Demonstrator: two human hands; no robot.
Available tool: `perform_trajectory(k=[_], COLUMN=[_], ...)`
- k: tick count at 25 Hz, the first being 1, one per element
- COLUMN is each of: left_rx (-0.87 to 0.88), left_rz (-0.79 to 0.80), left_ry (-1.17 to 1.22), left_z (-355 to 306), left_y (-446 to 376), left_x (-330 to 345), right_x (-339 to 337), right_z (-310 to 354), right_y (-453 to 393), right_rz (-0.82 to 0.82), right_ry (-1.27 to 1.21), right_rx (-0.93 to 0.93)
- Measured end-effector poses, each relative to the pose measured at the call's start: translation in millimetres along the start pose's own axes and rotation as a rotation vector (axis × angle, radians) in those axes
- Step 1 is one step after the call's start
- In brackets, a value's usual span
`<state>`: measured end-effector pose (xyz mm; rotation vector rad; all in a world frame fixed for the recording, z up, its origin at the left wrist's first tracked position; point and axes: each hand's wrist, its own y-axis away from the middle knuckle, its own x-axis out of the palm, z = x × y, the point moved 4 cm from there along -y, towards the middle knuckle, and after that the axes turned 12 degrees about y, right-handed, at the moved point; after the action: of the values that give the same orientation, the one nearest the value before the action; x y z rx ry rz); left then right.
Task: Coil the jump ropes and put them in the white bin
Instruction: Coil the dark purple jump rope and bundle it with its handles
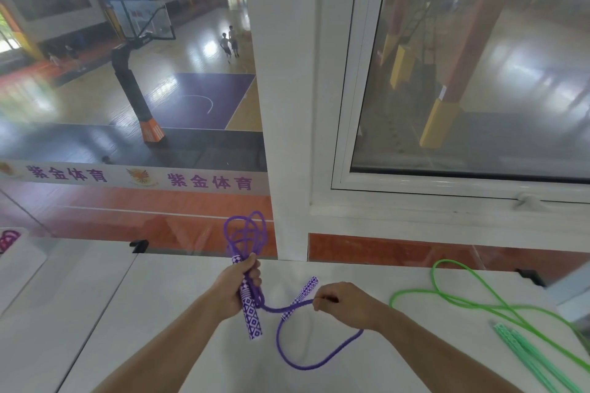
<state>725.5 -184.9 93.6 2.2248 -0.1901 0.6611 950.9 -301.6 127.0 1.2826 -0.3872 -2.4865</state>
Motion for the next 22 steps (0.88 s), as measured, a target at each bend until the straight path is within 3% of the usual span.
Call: perform_trajectory(k=[5, 12, 15, 18, 22], left_rx=[-0.094, -0.166, -0.234, -0.294, -0.125], left_rz=[0.133, 0.230, 0.236, 0.283, 0.124], left_ry=[-0.398, -0.270, -0.490, -0.716, -0.363], left_z=[40.7, 62.5, 58.7, 48.3, 15.3], left_y=[28.3, 43.7, 39.8, 35.3, 21.0], left_x=[28.9, 43.7, 32.6, 7.5, -26.5], right_x=[-11.0, -9.2, -7.0, -18.8, -36.0], right_z=[19.3, 18.0, 2.3, -26.6, -71.9], right_y=[-15.0, -22.7, -20.9, -16.0, -4.3], right_rz=[-0.142, -0.266, -0.216, -0.286, -0.382], right_ry=[0.027, 0.136, 0.121, 0.106, 0.063], right_rx=[-0.040, 0.033, 0.064, 0.108, 0.231])
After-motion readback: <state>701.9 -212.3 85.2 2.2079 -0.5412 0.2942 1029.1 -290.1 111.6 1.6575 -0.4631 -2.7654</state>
